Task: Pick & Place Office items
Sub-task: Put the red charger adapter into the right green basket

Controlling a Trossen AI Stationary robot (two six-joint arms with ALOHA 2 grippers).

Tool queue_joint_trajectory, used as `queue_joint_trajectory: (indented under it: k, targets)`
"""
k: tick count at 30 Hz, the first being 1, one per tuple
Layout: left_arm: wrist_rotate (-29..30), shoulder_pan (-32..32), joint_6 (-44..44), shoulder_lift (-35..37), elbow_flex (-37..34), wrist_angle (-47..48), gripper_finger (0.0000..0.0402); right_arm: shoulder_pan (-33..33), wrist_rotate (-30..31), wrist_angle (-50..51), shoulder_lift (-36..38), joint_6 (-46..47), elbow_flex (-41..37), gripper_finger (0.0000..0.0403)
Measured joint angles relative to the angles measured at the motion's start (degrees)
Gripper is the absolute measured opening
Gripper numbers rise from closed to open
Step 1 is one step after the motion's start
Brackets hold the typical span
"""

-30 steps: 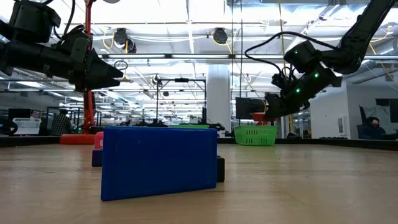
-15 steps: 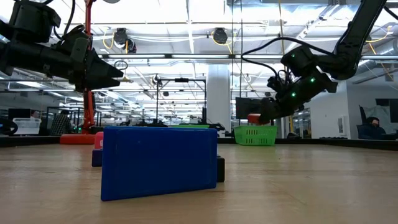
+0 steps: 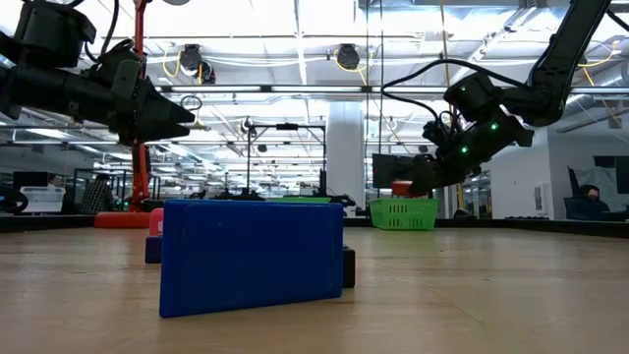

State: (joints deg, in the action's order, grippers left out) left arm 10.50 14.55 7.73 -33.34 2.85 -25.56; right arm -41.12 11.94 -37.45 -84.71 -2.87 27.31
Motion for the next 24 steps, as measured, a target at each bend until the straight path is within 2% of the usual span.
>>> queue_joint_trajectory:
  k: [9,16,24]
  targets:
    - [0.01,0.0,0.0,0.0,0.0,-0.01,0.0296,0.0,0.0,0.0,0.0,0.02,0.0,0.0201]
    - [0.0,0.0,0.0,-0.02,0.0,-0.01,0.0286,0.0,0.0,0.0,0.02,0.02,0.0,0.0202]
    - [0.0,0.0,0.0,0.0,0.0,0.0,0.0274,0.0,0.0,-0.04,0.02,0.7,0.02,0.023]
